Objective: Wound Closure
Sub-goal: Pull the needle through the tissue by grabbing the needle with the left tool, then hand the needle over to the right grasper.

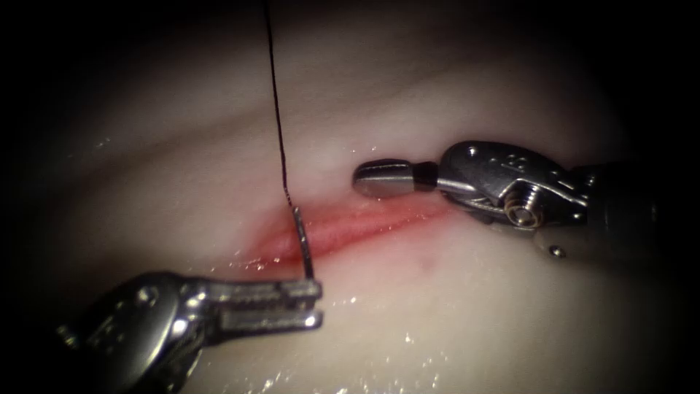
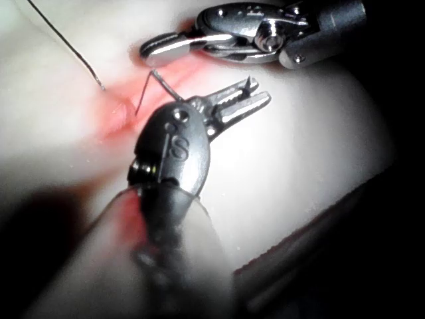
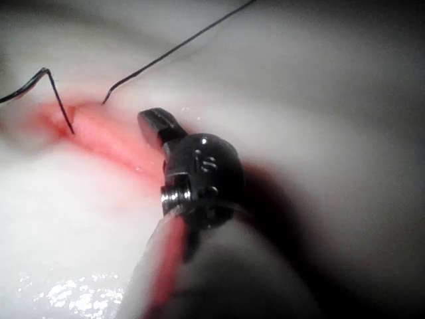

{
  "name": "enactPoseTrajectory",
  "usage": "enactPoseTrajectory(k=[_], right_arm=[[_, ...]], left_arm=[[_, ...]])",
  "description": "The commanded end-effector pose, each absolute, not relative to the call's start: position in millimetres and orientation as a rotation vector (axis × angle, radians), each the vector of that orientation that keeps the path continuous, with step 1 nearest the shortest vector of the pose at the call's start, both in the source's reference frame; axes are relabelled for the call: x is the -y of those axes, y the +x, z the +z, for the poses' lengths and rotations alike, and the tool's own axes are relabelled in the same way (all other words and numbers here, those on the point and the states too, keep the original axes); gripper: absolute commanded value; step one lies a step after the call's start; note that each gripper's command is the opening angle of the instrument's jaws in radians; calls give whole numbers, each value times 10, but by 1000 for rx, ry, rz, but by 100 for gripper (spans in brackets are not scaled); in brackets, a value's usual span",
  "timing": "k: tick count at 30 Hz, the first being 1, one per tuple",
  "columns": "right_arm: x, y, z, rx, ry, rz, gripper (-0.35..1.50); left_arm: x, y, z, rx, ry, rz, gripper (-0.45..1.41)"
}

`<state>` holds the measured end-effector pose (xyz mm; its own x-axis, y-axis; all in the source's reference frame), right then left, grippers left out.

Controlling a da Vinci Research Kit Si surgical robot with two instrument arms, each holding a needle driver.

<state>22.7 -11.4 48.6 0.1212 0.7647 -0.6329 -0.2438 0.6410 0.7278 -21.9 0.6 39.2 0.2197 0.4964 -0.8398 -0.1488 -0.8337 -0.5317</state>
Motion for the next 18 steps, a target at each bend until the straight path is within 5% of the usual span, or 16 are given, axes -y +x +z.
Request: enactPoseTrajectory(k=[1, 7, 14, 18], right_arm=[[116, 235, 490, -1244, 519, 783, -35], [118, 236, 489, -1243, 514, 787, -35], [114, 235, 487, -1252, 510, 797, -33], [109, 234, 483, -1251, 515, 801, 9]], left_arm=[[-6, -224, 395, 273, -1997, 1694, -45], [-29, -222, 387, -152, -1938, 2035, -45], [-43, -222, 404, -313, -1903, 2169, -45], [-50, -222, 411, -357, -1892, 2209, -45]])
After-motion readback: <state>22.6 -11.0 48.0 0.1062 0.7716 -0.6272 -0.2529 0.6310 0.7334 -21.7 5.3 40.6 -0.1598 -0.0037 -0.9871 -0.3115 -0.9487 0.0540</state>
